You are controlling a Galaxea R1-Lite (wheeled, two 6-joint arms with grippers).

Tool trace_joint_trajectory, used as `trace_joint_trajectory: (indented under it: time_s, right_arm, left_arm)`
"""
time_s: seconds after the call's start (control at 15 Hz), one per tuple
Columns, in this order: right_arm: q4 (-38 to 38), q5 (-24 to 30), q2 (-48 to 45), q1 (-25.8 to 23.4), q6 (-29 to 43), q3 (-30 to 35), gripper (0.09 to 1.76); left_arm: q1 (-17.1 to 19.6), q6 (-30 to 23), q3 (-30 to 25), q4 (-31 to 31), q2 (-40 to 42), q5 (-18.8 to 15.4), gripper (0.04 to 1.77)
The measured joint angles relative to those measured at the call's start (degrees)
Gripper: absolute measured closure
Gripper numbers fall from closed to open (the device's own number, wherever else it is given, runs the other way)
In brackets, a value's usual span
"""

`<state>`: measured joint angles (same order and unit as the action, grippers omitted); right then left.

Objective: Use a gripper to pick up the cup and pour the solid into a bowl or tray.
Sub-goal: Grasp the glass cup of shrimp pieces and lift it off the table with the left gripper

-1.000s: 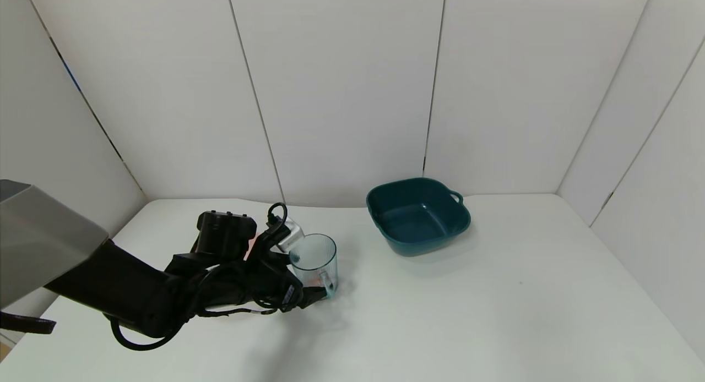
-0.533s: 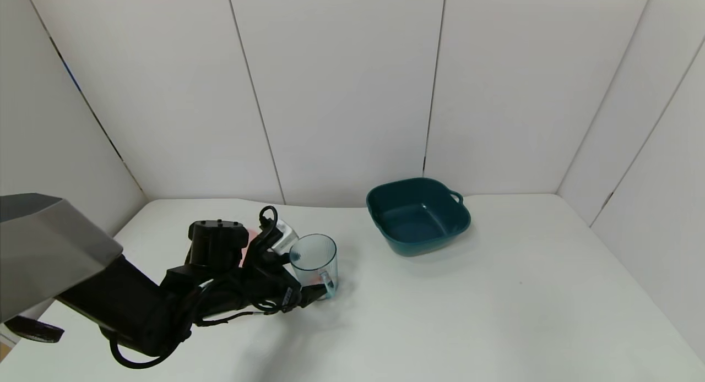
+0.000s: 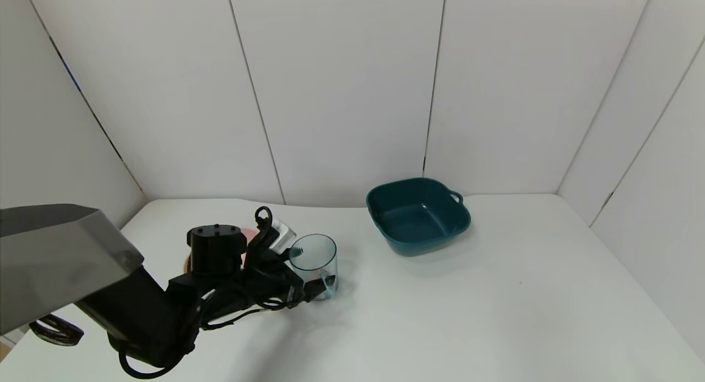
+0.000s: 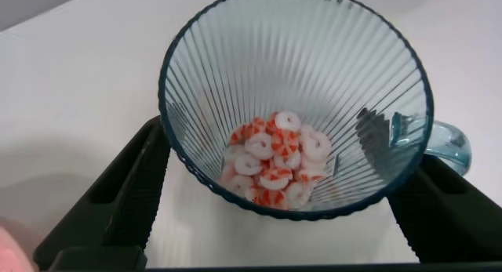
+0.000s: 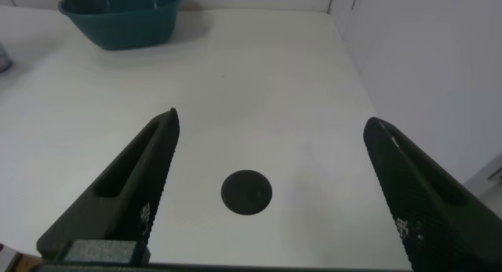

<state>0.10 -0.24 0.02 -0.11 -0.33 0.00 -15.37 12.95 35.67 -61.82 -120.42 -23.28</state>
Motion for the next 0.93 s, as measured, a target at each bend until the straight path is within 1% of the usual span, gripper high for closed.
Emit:
trace_joint_trajectory:
  time_s: [0.07,0.4,0.67,0.93]
  right_arm:
    - [0.0,0.0,0.0,0.0,0.0,0.0,0.14]
    - [0.0,0.0,0.0,0.0,0.0,0.0,0.14]
    - [0.0,0.0,0.0,0.0,0.0,0.0,0.14]
    - [0.0,0.0,0.0,0.0,0.0,0.0,0.14]
  left_arm:
    - [0.0,-0.5,-0.5,-1.1,-0.6,-0.1,0.09]
    - [-0.4,-2.6,-1.4,-1.8,-2.9,-0.8,0.09]
    - [-0.4,-5.6,-2.4,-9.5,-4.5,-1.1,0.09]
    - [-0.4,-5.7,-3.1,-10.4,-5.5,-1.1,0.09]
